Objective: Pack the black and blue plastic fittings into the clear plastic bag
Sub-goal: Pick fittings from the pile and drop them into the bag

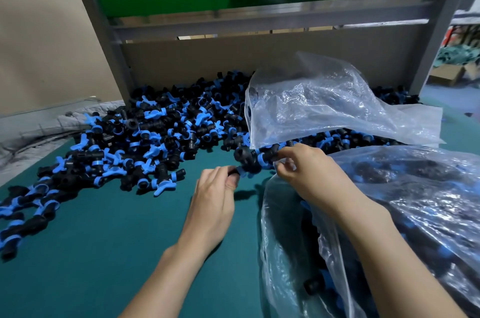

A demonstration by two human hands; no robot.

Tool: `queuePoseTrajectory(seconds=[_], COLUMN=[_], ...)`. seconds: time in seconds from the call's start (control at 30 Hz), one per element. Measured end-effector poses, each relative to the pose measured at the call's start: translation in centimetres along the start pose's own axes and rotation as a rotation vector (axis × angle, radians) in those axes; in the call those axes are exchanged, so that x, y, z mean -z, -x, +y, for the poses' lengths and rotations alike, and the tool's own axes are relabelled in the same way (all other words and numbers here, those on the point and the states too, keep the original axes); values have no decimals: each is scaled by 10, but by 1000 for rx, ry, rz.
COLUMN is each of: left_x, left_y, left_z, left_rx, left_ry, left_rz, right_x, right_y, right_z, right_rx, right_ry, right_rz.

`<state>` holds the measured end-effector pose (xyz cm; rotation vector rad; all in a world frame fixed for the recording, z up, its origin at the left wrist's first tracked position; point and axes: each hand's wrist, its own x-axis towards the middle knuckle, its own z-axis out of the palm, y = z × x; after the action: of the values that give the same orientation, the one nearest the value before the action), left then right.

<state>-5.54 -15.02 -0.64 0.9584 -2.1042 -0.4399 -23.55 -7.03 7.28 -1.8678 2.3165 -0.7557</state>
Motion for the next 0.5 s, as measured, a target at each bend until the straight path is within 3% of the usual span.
queuePoseTrajectory(seconds=[0.5], left_x=[-4], left_y=[3], left_z=[-2], left_rx=[22], left_ry=[76], left_rz=[-6], right_x=[0], right_y=[1], right_z=[-1], right_rx=[39], right_ry=[59], right_rz=[-38])
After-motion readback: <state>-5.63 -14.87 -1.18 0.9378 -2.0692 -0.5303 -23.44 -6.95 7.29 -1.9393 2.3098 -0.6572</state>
